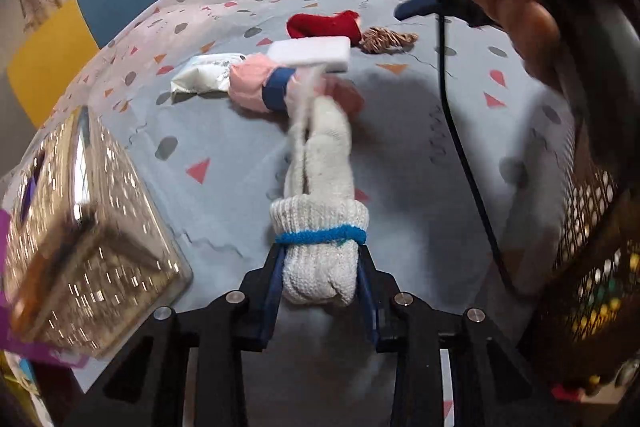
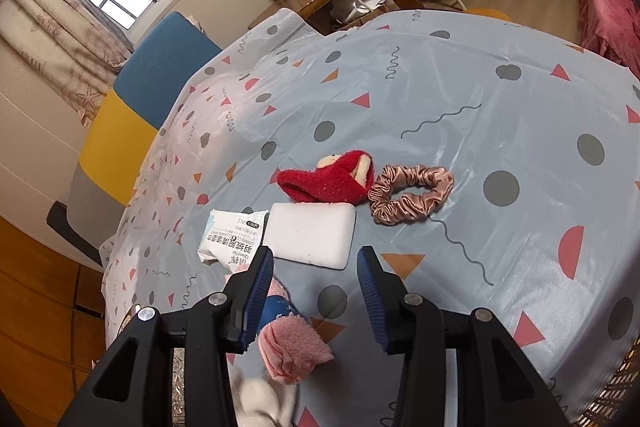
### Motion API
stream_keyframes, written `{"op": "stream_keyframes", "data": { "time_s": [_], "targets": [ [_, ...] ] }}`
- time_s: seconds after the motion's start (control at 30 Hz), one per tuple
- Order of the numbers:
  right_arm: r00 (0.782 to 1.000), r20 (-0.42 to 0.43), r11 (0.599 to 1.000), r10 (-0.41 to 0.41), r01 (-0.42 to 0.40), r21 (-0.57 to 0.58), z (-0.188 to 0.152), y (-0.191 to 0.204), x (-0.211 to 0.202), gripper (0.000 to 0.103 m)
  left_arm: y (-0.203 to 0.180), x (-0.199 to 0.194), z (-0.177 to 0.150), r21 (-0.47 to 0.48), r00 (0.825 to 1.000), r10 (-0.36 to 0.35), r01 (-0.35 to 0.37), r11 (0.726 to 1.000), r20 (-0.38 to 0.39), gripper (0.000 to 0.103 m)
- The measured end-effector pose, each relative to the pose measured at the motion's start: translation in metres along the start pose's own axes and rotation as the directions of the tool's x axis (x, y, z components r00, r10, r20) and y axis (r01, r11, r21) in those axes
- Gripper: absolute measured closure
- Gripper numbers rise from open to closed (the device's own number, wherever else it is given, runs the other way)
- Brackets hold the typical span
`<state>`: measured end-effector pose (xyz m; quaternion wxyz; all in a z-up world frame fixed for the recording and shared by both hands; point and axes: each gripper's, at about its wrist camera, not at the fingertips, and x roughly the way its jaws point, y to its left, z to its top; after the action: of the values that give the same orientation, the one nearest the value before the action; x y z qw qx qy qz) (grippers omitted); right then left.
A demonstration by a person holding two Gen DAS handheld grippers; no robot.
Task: Organize soft objects
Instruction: 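Grasp the white knit glove with the left gripper and lift it, then grasp the red knit slipper with the right gripper while the left gripper holds the glove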
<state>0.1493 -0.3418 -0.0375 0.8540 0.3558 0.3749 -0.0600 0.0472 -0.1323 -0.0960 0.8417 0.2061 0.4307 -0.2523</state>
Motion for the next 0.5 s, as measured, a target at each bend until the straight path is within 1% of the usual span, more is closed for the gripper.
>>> {"op": "stream_keyframes", "data": {
  "time_s": [0.1, 0.2, 0.3, 0.37, 0.4, 0.43, 0.5],
  "targets": [
    [1.0, -0.024, 1.0, -0.014, 0.013, -0.011, 0.0, 0.001, 0.005, 0.059, 0.006, 0.0, -0.011, -0.025, 0.999, -0.017, 0.017, 1.0, 0.028, 0.069],
    [0.997, -0.07, 1.0, -0.016, 0.015, -0.017, 0.005, 0.001, 0.013, 0.059, 0.009, 0.003, -0.014, -0.051, 0.998, -0.032, 0.035, 0.998, 0.05, 0.068],
    [0.998, -0.059, 0.999, -0.028, 0.026, -0.038, 0.022, 0.005, 0.019, 0.059, 0.013, 0.005, -0.014, -0.079, 0.997, -0.051, 0.056, 0.995, 0.063, 0.068],
    [0.997, -0.046, 0.996, -0.063, 0.06, -0.073, 0.04, 0.011, 0.03, 0.048, 0.015, 0.005, -0.016, -0.088, 0.995, -0.065, 0.071, 0.994, 0.073, 0.068],
    [0.996, -0.051, 0.994, -0.077, 0.072, -0.086, 0.046, 0.013, 0.037, 0.036, 0.017, 0.005, -0.017, -0.096, 0.994, -0.076, 0.083, 0.992, 0.08, 0.068],
    [0.993, -0.059, 0.99, -0.102, 0.096, -0.105, 0.054, 0.015, 0.049, 0.034, 0.019, 0.004, -0.018, -0.106, 0.992, -0.088, 0.097, 0.99, 0.087, 0.068],
    [0.987, -0.063, 0.981, -0.149, 0.139, -0.135, 0.063, 0.017, 0.068, 0.034, 0.023, 0.003, -0.021, -0.127, 0.99, -0.109, 0.12, 0.985, 0.094, 0.068]
  ]
}}
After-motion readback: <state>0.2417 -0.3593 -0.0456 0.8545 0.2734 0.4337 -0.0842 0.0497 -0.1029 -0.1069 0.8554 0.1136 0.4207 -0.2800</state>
